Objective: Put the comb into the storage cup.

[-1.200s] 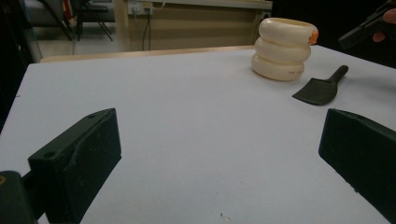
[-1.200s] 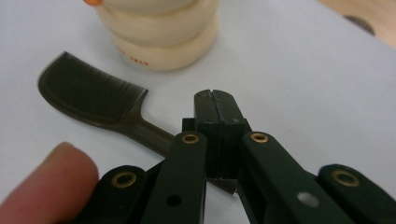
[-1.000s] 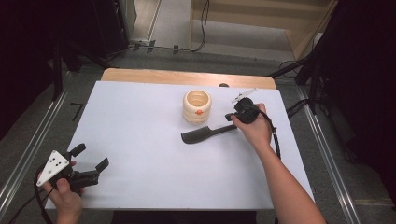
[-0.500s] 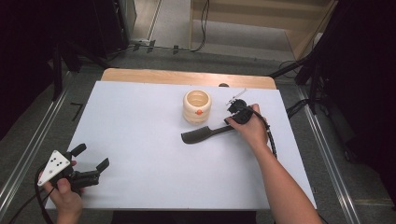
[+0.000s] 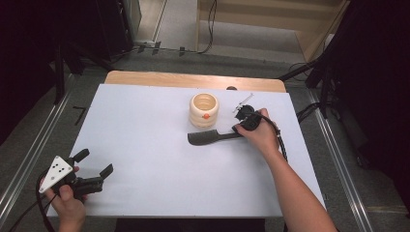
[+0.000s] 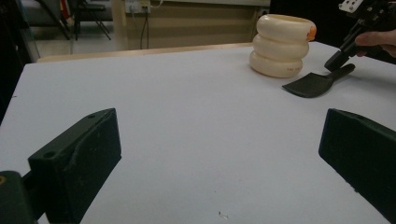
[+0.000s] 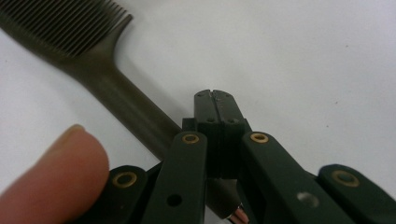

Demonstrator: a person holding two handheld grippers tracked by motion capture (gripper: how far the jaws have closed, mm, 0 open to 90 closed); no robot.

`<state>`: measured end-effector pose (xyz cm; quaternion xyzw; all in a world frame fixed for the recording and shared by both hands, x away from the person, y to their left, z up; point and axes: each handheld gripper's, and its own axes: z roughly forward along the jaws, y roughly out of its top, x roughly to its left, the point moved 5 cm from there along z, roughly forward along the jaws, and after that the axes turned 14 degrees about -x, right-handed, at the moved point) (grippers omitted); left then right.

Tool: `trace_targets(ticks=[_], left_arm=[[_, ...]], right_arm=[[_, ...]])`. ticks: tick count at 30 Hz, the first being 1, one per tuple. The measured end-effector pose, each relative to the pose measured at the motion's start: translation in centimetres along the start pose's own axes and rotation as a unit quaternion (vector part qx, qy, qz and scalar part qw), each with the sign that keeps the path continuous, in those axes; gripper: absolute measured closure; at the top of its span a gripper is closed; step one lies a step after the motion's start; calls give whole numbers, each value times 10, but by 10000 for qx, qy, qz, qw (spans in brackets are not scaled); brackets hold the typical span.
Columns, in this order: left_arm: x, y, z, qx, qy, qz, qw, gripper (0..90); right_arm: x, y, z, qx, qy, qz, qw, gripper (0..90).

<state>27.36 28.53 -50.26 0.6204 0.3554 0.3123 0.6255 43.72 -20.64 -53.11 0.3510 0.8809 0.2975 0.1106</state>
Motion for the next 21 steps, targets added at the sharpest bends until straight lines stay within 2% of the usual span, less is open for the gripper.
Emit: trace_targets(ticks=[3,14,16,17,18,20,21], left_arm=[[0,0,0,-5,-3,6,10000,0],[-1,0,0,2,-12,13,10000,0],[-1,0,0,7,-10,25,10000,0],[-1,0,0,7,-9,25,10000,0],[-1,0,0,7,-7,27,10000,0],[-1,0,0,8,-8,26,10000,0],[-1,0,0,3,-11,18,10000,0]], right_arm=[[1,-1,0,43,-17,-27,10000,881],[7,-2,-2,127,233,-300,9992,880],[7,1,-5,25,217,-541,9983,869],[6,4,-7,-55,223,-663,9975,801],[7,7,-10,-110,280,-736,9968,776],[12,14,-15,-190,536,-967,9937,723],[12,14,-15,-190,536,-967,9937,723]])
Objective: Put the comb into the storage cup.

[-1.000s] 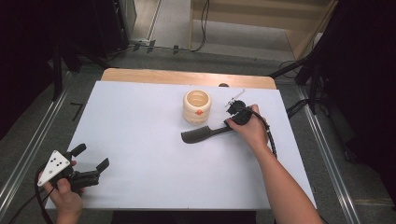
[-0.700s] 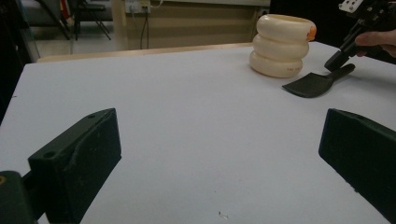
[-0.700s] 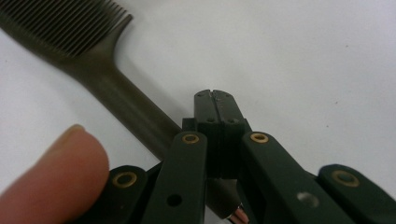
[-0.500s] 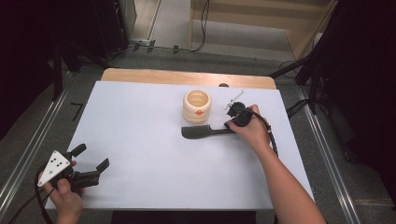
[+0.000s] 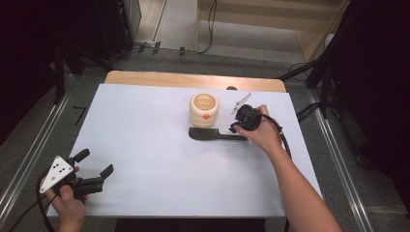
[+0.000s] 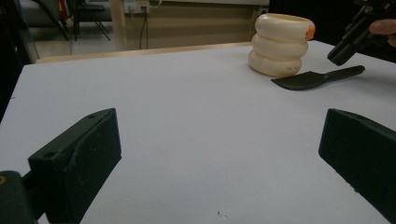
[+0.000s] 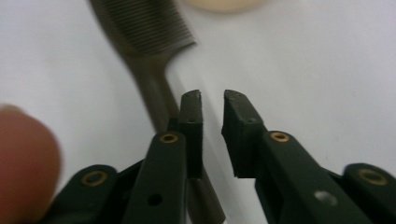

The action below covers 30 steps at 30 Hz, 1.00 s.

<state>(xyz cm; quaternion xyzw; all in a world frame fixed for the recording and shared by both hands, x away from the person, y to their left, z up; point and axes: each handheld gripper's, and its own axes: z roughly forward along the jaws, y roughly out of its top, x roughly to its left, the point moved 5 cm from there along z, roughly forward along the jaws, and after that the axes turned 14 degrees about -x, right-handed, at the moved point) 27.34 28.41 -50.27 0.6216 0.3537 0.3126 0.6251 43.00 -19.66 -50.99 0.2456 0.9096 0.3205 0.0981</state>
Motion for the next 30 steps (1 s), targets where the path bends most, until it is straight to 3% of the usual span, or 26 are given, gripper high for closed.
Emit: trace_targets(ticks=[1,5,10,14,15,25,30], left_arm=[[0,0,0,6,2,8,10000,0],[0,0,0,3,4,9,10000,0],[0,0,0,-6,-1,-6,10000,0],[1,0,-1,-8,-8,-8,10000,0],[0,0,-1,-12,-10,-14,10000,0],[0,0,-1,-6,1,-6,10000,0],[0,0,0,11,5,6,10000,0]], right_arm=[[5,7,-1,72,231,-303,9992,673],[13,13,5,342,471,-721,9957,651],[17,8,19,680,606,-910,9917,668],[16,4,25,858,560,-1060,9891,667],[14,4,27,830,651,-1119,9881,669],[13,2,27,725,773,-1003,9893,690],[15,2,27,748,748,-1125,9880,701]])
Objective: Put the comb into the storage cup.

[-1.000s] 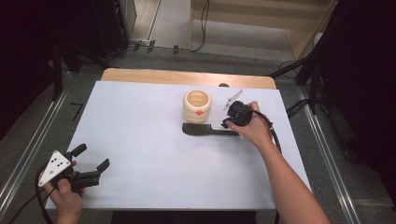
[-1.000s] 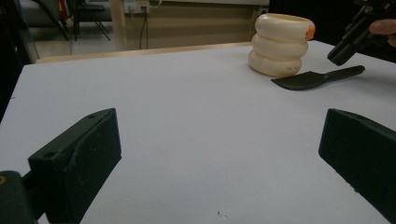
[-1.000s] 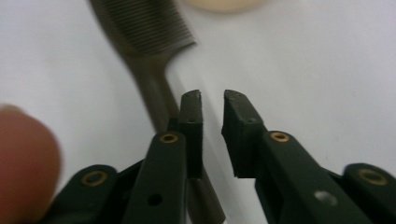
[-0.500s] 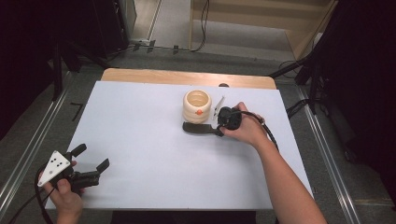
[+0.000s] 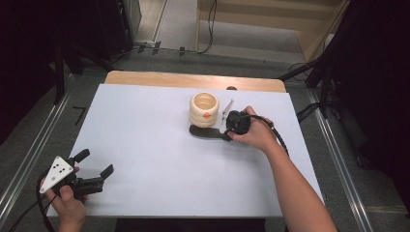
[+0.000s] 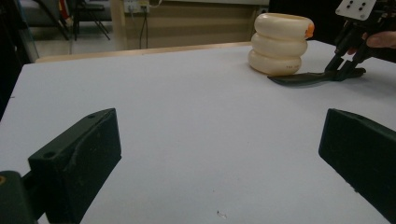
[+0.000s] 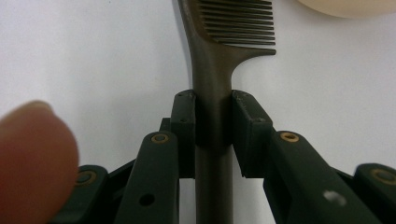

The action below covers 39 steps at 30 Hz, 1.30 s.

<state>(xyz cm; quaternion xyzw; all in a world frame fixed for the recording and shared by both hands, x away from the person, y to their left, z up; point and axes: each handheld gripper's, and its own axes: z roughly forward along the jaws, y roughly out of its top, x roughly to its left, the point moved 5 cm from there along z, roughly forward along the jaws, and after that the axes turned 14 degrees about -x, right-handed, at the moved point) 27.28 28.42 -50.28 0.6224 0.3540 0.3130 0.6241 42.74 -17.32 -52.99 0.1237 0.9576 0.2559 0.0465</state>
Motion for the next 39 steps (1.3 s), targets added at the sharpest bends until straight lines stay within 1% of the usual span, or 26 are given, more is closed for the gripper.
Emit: trace_targets(ticks=[3,4,6,11,13,18,21,23,27,28,31,33,34,36,38,39], left_arm=[[0,0,0,-10,-4,-12,10000,0],[0,0,0,-8,-7,-11,10000,0],[0,0,0,4,-4,-7,10000,0],[0,0,0,3,-5,-14,10000,0],[0,0,0,-4,-13,-23,10000,0],[0,0,0,9,-24,3,10000,0],[0,0,0,7,-4,-13,10000,0],[0,0,0,4,-2,-21,10000,0],[1,0,0,-3,1,-34,10000,0],[1,0,0,-4,-1,-35,10000,0],[1,0,0,-4,-6,-37,10000,0],[1,0,-1,-8,0,-39,10000,0],[1,0,-1,-5,1,-38,10000,0],[1,0,0,-5,6,-37,10000,0],[1,0,0,-5,4,-37,10000,0],[1,0,0,-6,-5,-38,10000,0]], right_arm=[[0,1,0,31,-37,17,10000,691],[1,1,0,15,-29,81,10000,688],[0,0,0,25,-29,124,9999,683],[-1,0,0,-7,4,112,9999,680],[0,0,0,24,-31,172,9998,687],[0,-1,0,-2,-58,204,9998,701],[0,0,0,-64,-54,87,9999,705],[1,-1,-1,-63,-59,174,9998,706],[1,-2,-1,-133,-70,80,9999,706],[2,-2,-1,-142,-98,143,9997,707],[3,-3,-1,-167,-111,134,9997,707],[4,-3,-2,-162,-99,31,9998,706],[5,-3,-2,-162,-59,22,9998,707],[6,-3,-3,-163,-77,-24,9998,707],[8,-3,-3,-155,-83,8,9998,707],[10,-3,-3,-182,-81,-63,9998,707]])
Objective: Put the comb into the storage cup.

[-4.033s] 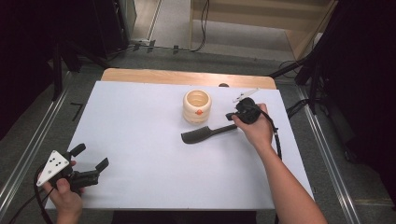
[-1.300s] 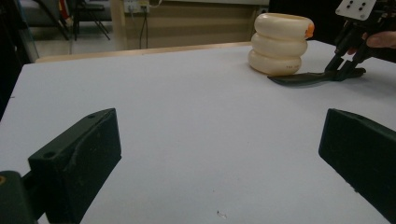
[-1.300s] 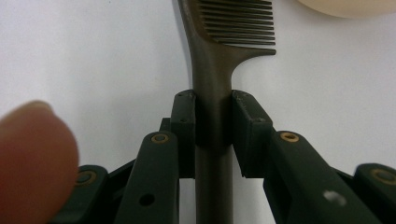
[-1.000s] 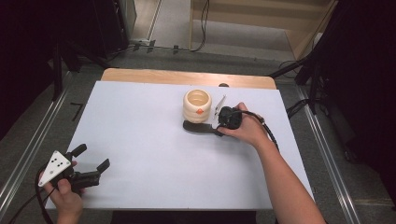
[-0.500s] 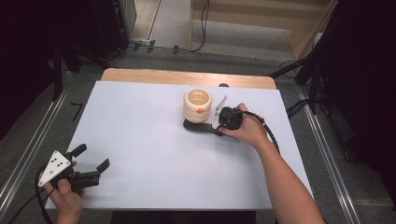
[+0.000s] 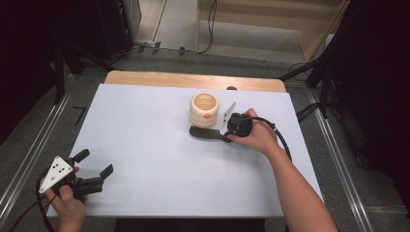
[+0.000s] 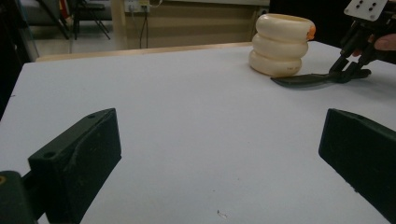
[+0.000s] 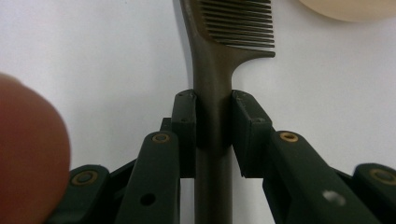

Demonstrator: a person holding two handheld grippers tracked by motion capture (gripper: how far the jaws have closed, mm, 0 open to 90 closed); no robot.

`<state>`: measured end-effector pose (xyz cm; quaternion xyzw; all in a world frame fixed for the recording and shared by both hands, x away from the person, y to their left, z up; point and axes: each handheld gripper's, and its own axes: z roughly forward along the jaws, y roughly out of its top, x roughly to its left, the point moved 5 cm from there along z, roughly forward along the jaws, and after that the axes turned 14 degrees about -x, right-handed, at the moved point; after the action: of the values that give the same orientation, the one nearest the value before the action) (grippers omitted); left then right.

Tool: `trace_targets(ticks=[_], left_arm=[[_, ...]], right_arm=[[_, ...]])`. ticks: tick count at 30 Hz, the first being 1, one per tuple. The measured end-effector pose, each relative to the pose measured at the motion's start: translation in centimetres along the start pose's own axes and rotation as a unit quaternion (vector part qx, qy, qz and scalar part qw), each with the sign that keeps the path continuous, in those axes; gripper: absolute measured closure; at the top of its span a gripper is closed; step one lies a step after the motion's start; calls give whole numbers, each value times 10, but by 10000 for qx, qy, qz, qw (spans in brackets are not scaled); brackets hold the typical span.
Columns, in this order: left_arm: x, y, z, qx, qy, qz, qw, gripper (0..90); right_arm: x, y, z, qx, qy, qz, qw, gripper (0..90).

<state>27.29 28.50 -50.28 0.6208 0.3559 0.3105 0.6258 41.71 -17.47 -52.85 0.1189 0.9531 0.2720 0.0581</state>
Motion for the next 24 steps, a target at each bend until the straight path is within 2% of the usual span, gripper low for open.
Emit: trace_targets(ticks=[5,7,8,9,10,11,16,22,24], left_arm=[[1,0,0,-13,11,-3,10000,0],[1,0,0,-10,16,-6,10000,0],[1,0,0,-8,14,-3,10000,0],[0,0,0,-7,17,-5,10000,0],[1,0,0,-8,20,-6,10000,0],[1,0,0,-13,27,-9,10000,0],[1,0,0,-13,31,-8,10000,0],[1,1,1,0,54,-16,10000,0],[1,2,1,34,108,-1,9999,0]], right_arm=[[3,1,-3,-235,-49,40,9997,707],[4,2,-8,-591,-65,129,9981,707],[4,2,-8,-591,-65,129,9981,707],[4,3,-12,-779,-35,225,9967,707],[4,4,-13,-855,-13,184,9962,707],[5,3,-14,-763,-42,204,9969,707],[8,5,-16,-876,-31,116,9961,707],[15,9,-21,-1269,-77,14,9919,707],[17,9,-23,-1371,-85,49,9905,706]])
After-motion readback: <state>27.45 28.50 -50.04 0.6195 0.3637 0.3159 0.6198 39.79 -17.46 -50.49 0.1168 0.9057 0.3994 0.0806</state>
